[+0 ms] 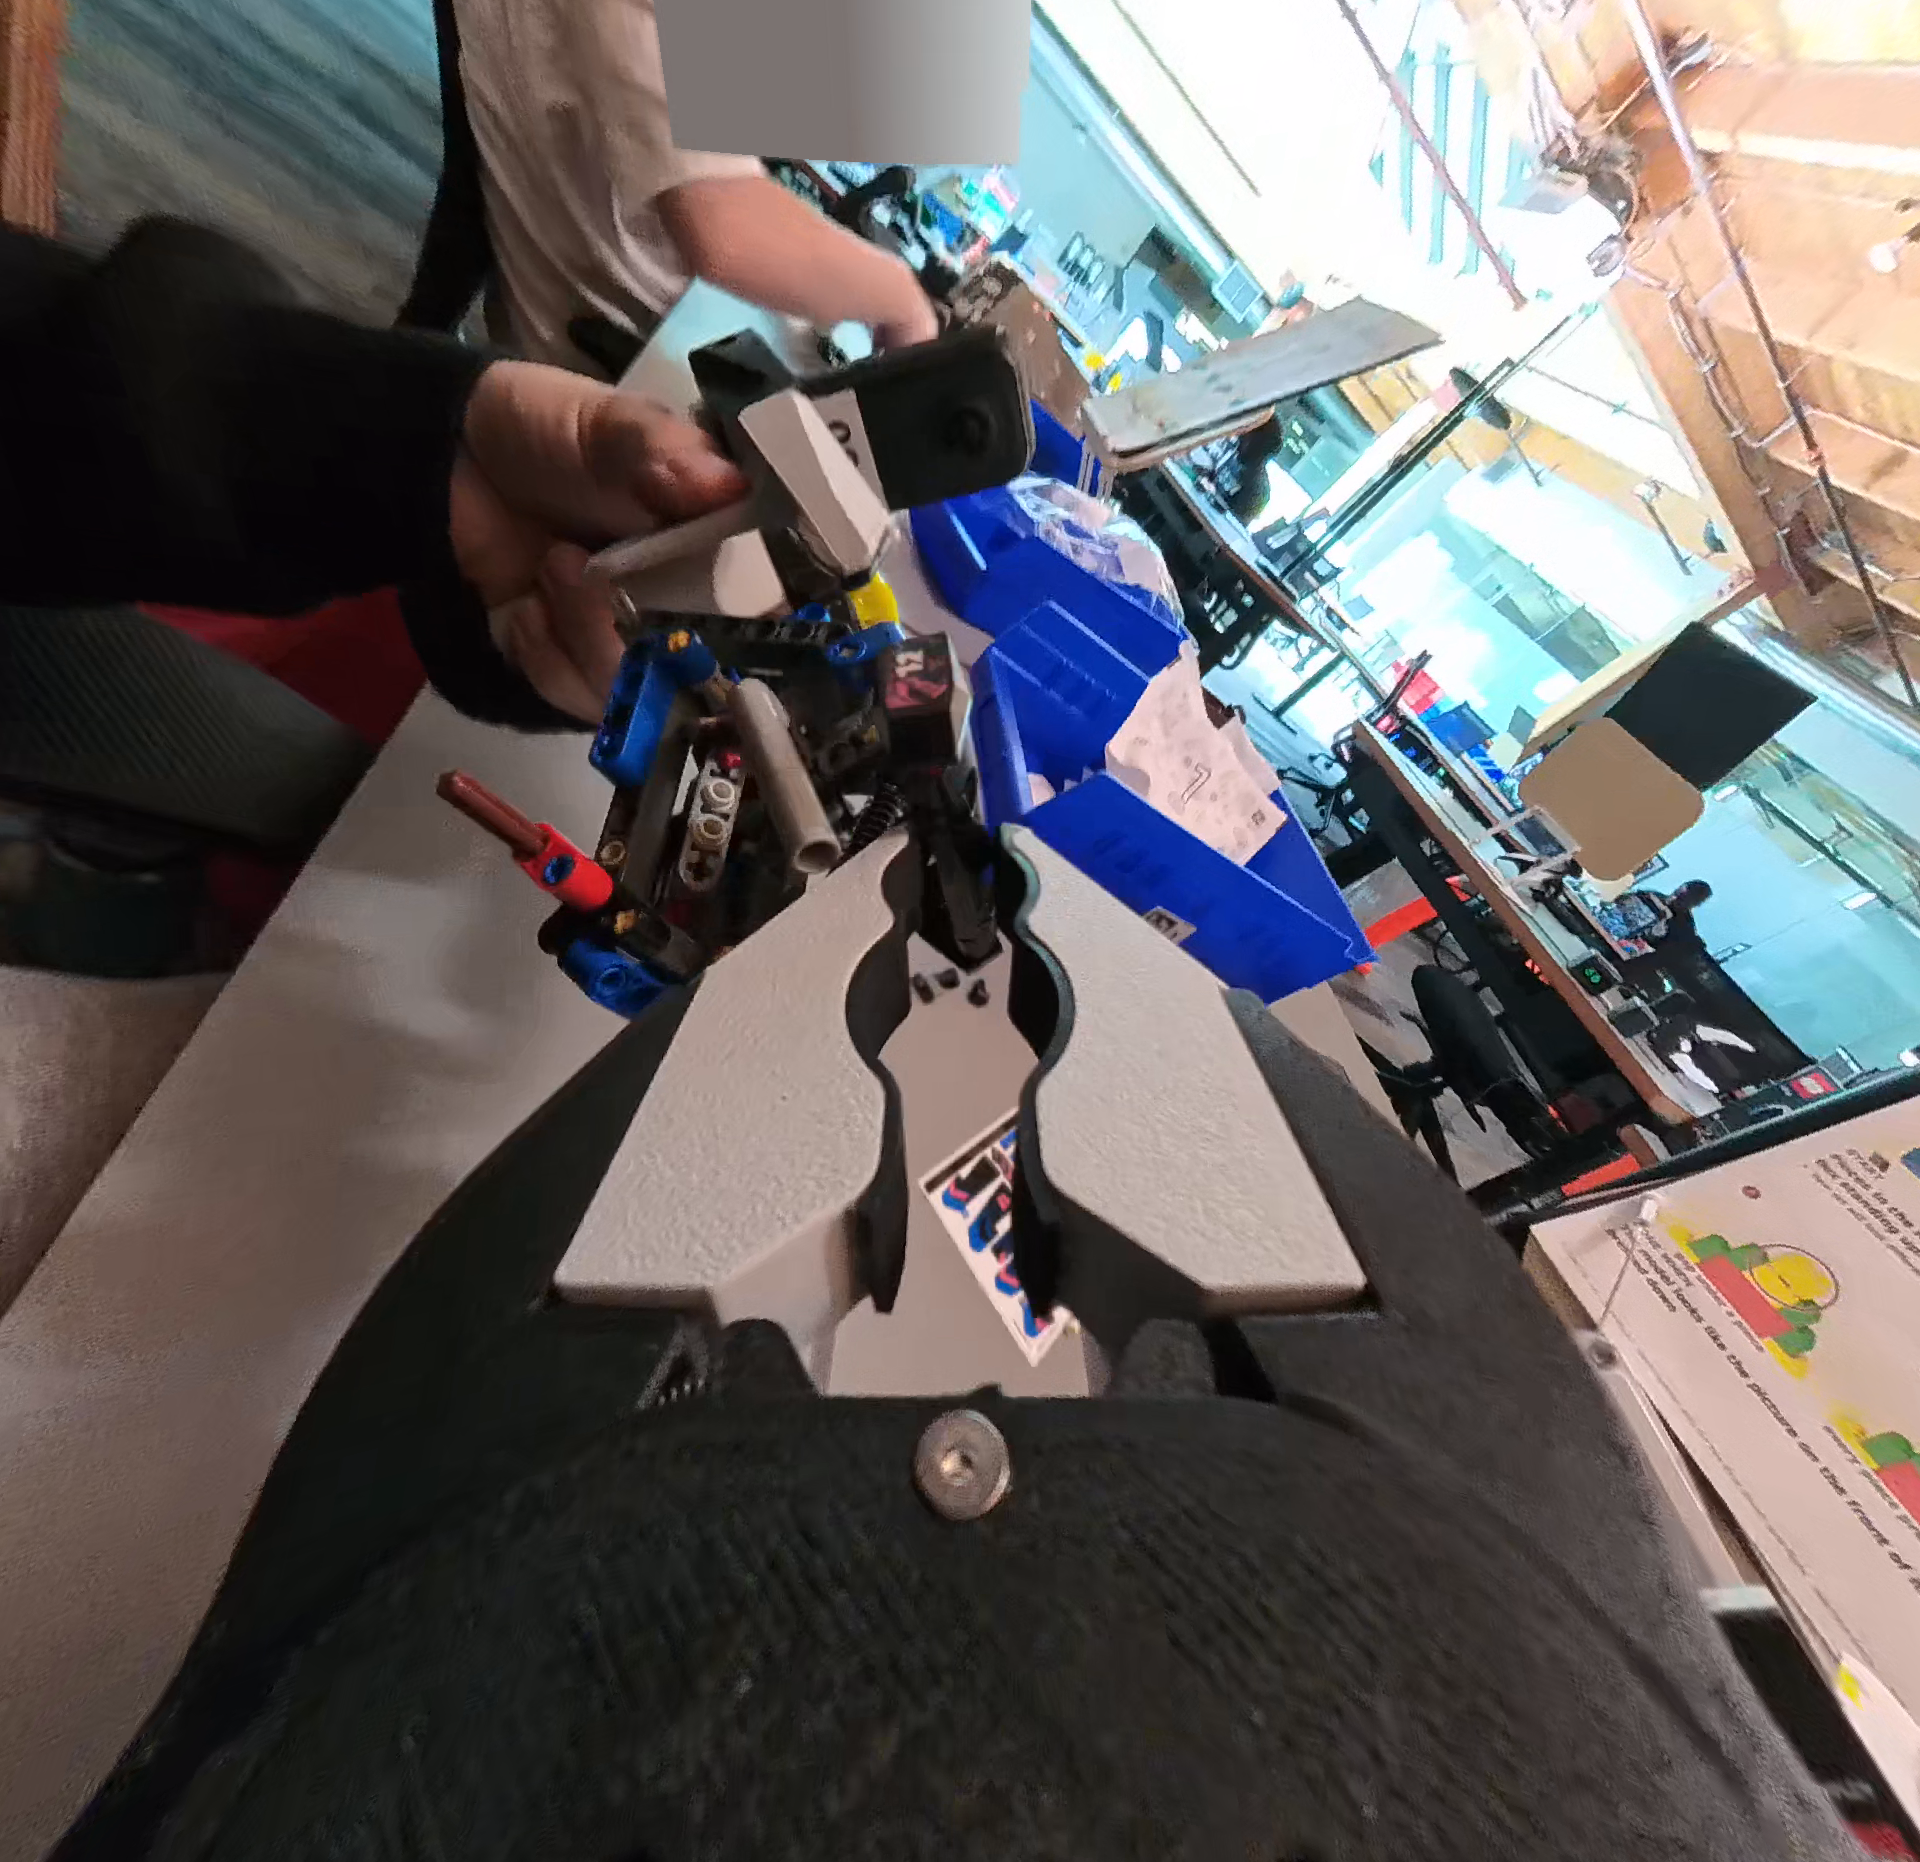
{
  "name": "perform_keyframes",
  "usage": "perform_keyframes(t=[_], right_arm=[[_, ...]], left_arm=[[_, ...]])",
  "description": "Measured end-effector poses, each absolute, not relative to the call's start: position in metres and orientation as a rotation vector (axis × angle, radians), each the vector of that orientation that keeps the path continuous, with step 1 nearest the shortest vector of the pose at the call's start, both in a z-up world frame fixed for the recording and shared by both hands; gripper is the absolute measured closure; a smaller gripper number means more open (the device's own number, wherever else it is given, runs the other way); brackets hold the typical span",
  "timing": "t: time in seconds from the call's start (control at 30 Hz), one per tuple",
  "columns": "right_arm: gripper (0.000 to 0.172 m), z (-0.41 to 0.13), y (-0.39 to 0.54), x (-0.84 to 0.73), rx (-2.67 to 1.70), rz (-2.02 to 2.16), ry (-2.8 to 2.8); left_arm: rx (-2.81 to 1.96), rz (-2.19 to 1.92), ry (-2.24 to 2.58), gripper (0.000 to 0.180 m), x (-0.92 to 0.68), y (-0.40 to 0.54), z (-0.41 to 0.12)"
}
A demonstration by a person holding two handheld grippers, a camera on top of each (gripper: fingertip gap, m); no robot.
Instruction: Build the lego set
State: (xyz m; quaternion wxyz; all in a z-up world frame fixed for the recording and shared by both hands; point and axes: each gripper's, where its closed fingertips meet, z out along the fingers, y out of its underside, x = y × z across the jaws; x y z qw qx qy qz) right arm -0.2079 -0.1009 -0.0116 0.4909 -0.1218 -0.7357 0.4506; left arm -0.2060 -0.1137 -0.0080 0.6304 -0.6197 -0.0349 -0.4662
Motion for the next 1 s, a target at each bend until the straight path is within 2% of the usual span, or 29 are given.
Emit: perform_keyframes(t=[0.17,0.3,0.47,0.6,0.67,0.8,1.0], right_arm=[[0.161,-0.004,-0.106,-0.205,-0.254,1.085,-1.759],[0.166,0.0,-0.104,-0.206,-0.249,1.003,-1.767],[0.166,-0.005,-0.095,-0.213,-0.441,1.073,-1.79],[0.166,-0.007,-0.085,-0.222,-0.632,1.179,-1.752],[0.167,-0.011,-0.078,-0.224,-0.698,1.183,-1.759],[0.167,-0.018,-0.073,-0.225,-0.828,1.265,-1.767],[0.167,-0.033,-0.069,-0.225,-0.966,1.335,-1.808]], left_arm=[[-1.374,-1.149,-0.115,0.122,-0.205,-0.115,-0.002],[-1.336,-1.264,-0.151,0.122,-0.203,-0.114,-0.003],[-1.298,-1.287,-0.223,0.121,-0.212,-0.106,-0.005],[-1.347,-1.077,-0.199,0.119,-0.223,-0.103,-0.01],[-1.359,-0.912,-0.156,0.131,-0.231,-0.106,-0.006],[-1.366,-0.585,-0.106,0.136,-0.248,-0.114,0.001],[-1.467,-0.421,0.006,0.14,-0.239,-0.111,-0.005]])
